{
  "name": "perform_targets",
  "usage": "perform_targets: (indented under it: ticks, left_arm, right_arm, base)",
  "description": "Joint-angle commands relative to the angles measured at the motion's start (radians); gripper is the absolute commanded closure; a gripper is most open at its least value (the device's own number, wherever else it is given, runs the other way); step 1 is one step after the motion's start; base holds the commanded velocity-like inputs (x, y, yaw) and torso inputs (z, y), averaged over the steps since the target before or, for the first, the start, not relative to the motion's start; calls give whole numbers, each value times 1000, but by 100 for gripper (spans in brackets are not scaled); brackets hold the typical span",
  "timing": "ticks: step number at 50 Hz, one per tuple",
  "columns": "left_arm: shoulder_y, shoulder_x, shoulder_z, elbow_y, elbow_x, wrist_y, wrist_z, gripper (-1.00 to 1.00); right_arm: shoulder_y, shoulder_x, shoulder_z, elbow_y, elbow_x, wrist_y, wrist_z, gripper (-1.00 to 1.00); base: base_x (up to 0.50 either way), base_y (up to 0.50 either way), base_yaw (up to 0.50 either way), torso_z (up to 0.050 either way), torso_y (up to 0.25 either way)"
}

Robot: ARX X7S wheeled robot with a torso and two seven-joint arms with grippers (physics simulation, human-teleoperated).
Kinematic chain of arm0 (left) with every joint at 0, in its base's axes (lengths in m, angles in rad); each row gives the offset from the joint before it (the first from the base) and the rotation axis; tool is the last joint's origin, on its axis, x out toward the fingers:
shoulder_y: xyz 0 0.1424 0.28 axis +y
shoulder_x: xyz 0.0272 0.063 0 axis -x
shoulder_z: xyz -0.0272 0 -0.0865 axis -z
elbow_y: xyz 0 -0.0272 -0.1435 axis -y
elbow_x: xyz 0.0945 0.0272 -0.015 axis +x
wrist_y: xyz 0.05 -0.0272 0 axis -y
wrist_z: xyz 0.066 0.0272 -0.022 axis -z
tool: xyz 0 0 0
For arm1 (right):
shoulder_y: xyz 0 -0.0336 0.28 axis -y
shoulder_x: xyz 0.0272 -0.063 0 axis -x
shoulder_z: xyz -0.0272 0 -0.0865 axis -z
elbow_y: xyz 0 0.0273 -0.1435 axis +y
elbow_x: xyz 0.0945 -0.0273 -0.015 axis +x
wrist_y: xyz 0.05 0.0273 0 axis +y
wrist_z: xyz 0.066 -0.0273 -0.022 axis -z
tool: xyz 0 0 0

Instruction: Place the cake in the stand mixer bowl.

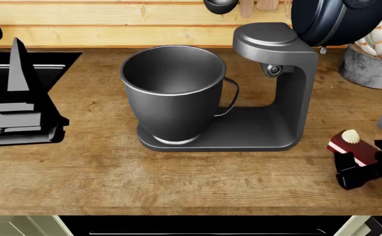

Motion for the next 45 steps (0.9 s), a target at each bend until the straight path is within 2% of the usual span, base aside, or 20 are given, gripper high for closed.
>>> perform_targets:
  ticks: [1, 7, 15, 16, 22, 32, 33, 39, 45]
  left_arm:
    - [7, 13, -17, -11, 17, 20, 19, -100]
    - [8, 9, -19, -13, 14, 25, 17, -100]
    - [8, 12, -15, -13, 17, 25, 17, -100]
    - [8, 14, -14, -13, 18, 24, 17, -100]
    - [12, 13, -13, -15, 21, 27, 16, -100]
    - [17, 9, -13, -16, 24, 35, 13, -100]
    - [19, 7, -14, -16, 24, 36, 12, -100]
    - [17, 6, -15, -17, 21, 37, 12, -100]
    - [14, 4, -16, -16, 18, 37, 10, -100]
  right_arm:
    - [-68, -77, -43, 99, -68, 36, -70, -100]
    - [-104, -108, -113, 117, -147, 70, -129, -100]
    - [-125, -118, -129, 146, -143, 92, -104, -100]
    - [-129, -113, -135, 130, -176, 73, -98, 100]
    - [-139, -84, -101, 92, -166, -15, -86, 100]
    - [-134, -68, -89, 42, -173, -39, -85, 100]
    - [-128, -39, -61, -7, -156, -87, -74, 100]
    - [-91, 29, -4, -116, -100, -122, -53, 100]
    - [-21, 110, 53, -283, -78, -84, -30, 100]
  base:
    - [0, 0, 0, 0, 0]
    - [2, 0, 0, 0, 0]
    - [3, 0, 2, -2, 0]
    - [13, 0, 3, 0, 0]
    - [0, 0, 0, -2, 0]
    - [2, 0, 0, -2, 0]
    - [0, 0, 0, 0, 0]
    - [0, 0, 0, 0, 0]
    - [0, 0, 0, 0, 0]
